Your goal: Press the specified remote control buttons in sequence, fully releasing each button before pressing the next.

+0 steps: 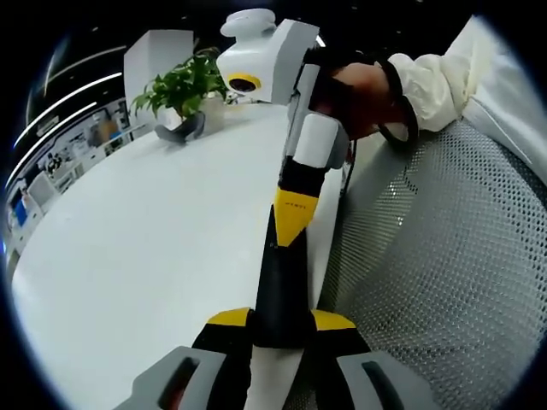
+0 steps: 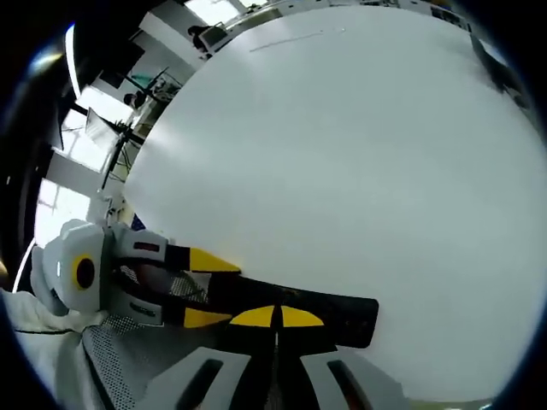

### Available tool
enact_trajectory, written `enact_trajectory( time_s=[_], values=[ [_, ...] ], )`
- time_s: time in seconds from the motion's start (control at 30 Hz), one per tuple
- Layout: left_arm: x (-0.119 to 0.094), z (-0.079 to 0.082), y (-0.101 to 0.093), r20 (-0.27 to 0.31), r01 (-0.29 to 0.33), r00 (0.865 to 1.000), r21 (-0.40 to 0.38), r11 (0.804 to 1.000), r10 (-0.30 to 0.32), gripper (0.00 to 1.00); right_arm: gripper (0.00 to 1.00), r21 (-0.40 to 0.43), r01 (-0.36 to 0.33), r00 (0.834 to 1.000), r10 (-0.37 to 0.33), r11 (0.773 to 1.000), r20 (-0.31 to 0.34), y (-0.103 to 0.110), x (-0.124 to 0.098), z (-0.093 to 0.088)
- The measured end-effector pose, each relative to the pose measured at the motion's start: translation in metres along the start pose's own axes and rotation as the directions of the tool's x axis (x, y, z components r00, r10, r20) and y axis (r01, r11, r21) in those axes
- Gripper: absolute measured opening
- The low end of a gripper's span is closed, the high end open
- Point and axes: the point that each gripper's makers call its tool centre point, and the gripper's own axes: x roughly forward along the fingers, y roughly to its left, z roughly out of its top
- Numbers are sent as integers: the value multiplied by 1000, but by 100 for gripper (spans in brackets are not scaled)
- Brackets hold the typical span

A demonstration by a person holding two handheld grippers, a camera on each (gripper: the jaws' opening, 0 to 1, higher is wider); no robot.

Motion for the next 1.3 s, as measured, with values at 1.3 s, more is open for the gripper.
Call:
enact_trajectory(
  time_s=[1.3],
  values=[
    [0,1,-1,19,2,1000,20,1000,-2,25,0,103,92,983,-106,990,149,-3,-4,-1]
  ],
)
